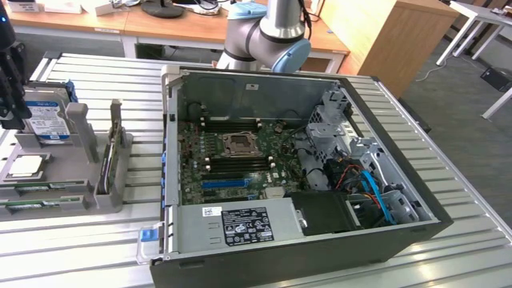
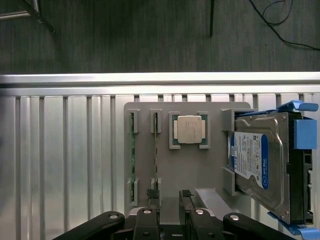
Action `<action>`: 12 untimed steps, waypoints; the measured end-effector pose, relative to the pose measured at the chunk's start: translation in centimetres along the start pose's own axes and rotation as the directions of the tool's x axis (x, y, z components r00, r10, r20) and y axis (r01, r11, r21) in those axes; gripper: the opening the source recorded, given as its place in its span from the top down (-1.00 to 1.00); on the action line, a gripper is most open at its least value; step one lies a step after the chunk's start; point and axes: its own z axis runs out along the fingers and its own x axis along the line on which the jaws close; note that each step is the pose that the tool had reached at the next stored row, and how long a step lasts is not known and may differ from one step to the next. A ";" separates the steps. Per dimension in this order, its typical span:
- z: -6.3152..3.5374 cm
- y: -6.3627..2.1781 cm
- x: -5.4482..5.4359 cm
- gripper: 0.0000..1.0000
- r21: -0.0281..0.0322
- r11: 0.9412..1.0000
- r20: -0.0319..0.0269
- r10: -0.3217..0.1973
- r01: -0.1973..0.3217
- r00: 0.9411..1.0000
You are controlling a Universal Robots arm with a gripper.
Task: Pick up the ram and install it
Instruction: 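Pick up the ram and move it above insertion slot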
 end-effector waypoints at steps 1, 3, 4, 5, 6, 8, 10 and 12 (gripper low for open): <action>0.00 0.00 0.1 0.40 0.000 1.000 0.000 0.000 0.000 1.000; 0.00 -0.01 0.2 0.40 0.000 1.000 0.000 0.000 0.000 1.000; 0.00 -0.01 0.3 0.40 0.000 1.000 0.000 -0.001 0.001 1.000; 0.00 -0.01 0.4 0.40 0.000 1.000 0.000 -0.001 0.001 1.000; -0.01 -0.02 0.5 0.40 0.000 1.000 0.000 -0.001 0.001 1.000; -0.01 -0.02 0.7 0.40 0.000 1.000 0.000 -0.001 0.001 1.000; 0.00 -0.01 0.9 0.40 0.000 1.000 0.000 -0.002 0.002 1.000; 0.00 -0.01 1.1 0.40 0.000 1.000 0.000 -0.002 0.002 1.000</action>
